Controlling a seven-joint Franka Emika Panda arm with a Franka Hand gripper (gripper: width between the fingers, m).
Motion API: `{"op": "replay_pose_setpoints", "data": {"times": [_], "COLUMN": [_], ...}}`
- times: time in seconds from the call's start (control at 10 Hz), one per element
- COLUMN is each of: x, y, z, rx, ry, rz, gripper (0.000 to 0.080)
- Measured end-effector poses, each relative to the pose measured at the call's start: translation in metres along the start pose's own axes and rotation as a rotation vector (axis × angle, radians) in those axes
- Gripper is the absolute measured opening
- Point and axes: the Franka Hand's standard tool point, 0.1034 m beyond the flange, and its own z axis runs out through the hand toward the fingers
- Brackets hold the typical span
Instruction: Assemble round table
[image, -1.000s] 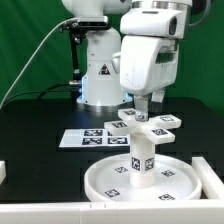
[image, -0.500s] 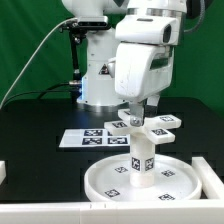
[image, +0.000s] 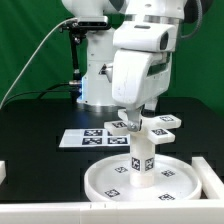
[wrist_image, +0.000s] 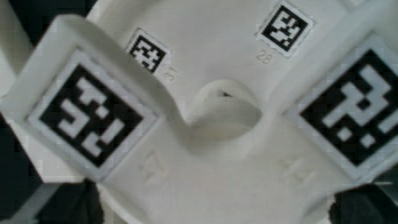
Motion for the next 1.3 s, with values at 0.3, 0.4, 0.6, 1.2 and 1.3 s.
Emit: {"op": "replay_pose_setpoints", "data": {"times": [0.3, 0.4, 0.6, 1.2, 1.3], "x": [-0.0007, -0.0007, -0.0007, 0.0026, 0.0021], "y": [-0.0006, -0.0007, -0.0007, -0.0054, -0.0053], "z": [0.0007, 0.0007, 0.0007, 0.0014, 0.0015], "rx": [0.002, 0.003, 0.003, -0.018, -0.006], "ry": [-0.002, -0.002, -0.002, 0.044, 0.049], "rz": [0.0, 0.011, 0.029, 0.773, 0.935], "gripper": [0.0498, 0.0433, 0.0433, 0.0433, 0.0435]}}
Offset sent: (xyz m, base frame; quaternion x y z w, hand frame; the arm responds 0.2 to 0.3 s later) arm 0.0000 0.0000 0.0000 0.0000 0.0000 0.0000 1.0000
